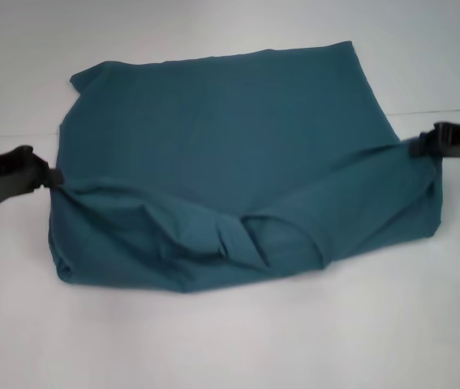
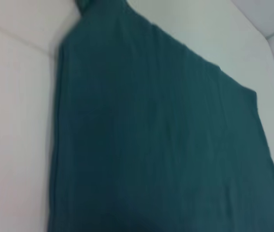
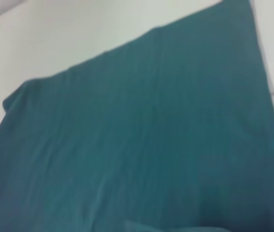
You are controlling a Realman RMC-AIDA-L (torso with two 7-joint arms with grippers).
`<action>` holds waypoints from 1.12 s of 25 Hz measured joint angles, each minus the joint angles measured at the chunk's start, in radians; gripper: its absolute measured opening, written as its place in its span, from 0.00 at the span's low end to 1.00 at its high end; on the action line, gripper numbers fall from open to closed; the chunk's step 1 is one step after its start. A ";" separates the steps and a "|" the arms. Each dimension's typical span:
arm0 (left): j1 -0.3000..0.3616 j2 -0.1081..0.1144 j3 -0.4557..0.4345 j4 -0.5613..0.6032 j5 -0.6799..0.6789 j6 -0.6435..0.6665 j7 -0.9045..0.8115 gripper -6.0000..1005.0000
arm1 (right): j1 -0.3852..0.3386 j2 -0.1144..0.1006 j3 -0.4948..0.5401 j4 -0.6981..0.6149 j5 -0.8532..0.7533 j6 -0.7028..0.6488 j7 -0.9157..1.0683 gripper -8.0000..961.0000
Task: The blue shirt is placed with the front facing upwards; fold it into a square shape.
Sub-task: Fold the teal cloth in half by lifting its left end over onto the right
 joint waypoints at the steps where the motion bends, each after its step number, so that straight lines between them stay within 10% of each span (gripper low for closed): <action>1: -0.007 0.000 0.011 -0.004 -0.001 -0.023 -0.002 0.04 | 0.006 0.001 0.000 0.010 0.000 0.022 0.001 0.07; 28: -0.103 -0.093 0.234 -0.104 -0.007 -0.649 0.147 0.05 | 0.160 0.006 -0.286 0.335 -0.015 0.661 -0.013 0.07</action>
